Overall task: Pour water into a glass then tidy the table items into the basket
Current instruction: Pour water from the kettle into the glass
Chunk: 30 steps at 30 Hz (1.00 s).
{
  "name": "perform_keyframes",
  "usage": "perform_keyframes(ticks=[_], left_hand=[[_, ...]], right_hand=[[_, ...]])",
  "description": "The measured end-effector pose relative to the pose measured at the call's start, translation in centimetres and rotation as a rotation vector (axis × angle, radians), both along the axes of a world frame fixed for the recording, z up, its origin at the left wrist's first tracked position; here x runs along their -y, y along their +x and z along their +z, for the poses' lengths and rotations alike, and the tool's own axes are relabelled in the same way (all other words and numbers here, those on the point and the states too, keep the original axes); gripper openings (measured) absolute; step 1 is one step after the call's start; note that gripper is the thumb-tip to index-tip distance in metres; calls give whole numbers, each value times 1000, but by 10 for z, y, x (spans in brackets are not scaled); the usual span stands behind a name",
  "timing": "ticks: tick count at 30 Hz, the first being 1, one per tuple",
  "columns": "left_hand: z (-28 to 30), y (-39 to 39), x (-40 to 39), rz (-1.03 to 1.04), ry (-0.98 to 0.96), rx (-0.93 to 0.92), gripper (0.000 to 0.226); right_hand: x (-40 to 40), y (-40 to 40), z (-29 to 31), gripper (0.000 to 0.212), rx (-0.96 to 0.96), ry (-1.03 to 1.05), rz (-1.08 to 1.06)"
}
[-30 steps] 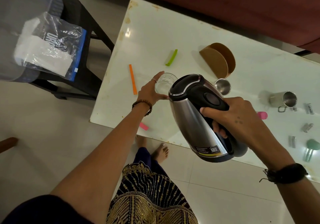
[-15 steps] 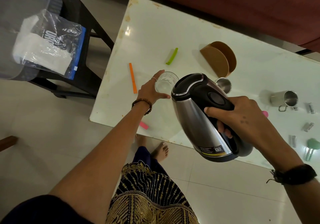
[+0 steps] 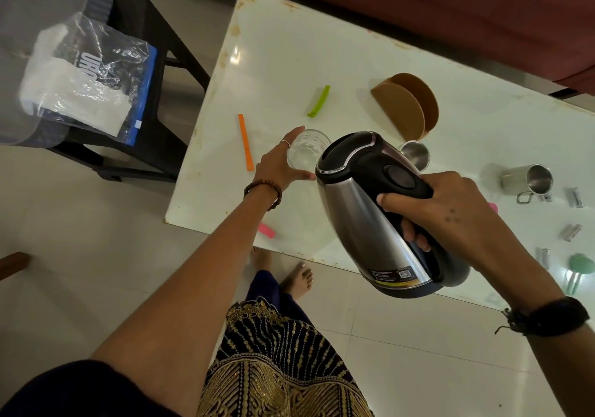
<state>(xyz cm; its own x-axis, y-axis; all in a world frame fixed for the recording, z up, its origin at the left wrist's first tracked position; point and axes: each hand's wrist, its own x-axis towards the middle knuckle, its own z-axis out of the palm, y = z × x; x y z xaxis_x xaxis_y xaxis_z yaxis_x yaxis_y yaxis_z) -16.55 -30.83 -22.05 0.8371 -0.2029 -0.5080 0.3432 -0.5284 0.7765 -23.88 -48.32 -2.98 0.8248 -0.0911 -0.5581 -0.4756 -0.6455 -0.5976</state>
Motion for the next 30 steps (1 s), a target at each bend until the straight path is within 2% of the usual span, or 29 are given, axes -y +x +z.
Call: perform_keyframes(ticks=[30], left_hand=[[-3, -1, 2, 7, 21, 15, 88]], right_hand=[[-1, -3, -3, 22, -56, 45, -38]])
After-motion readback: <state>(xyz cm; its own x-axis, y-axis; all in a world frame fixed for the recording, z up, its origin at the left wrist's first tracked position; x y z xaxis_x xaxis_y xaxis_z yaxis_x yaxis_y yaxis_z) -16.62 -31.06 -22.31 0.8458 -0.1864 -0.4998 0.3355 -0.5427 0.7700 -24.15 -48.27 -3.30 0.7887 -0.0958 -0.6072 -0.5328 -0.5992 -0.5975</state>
